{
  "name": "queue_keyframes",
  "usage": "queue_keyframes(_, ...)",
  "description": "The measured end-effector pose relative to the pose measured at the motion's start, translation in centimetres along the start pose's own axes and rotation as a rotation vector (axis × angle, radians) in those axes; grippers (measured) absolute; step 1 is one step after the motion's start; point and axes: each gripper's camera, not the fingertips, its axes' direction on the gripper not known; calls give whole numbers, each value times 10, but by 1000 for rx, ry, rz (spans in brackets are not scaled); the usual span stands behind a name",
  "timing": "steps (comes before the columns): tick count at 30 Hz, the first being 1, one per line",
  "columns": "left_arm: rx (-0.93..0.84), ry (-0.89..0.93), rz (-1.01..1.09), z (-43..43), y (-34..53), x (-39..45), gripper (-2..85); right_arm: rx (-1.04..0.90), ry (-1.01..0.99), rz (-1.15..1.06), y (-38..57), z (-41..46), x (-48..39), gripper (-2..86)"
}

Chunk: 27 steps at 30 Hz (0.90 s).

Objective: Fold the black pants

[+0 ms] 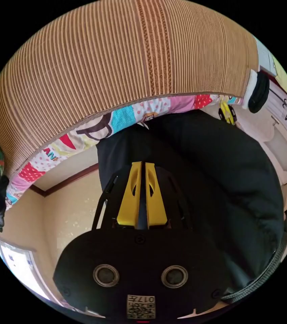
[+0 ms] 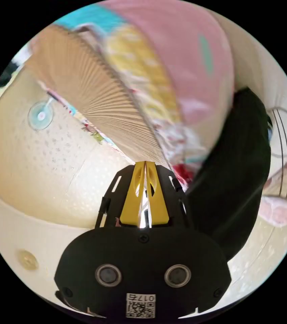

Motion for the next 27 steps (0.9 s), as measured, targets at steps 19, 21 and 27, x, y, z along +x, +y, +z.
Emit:
queue_keyframes(19,1072,-94,-738,-50,364,-215,170,176,-341,-208,69,88,39,4)
queue_keyframes(21,1034,-121,-725,-37,374,-236,171,160,-392,-175,71,101,55,4)
queue_keyframes(27,843,-17,-666,38,375,-289,136,119,-341,-306,75,103,32,3)
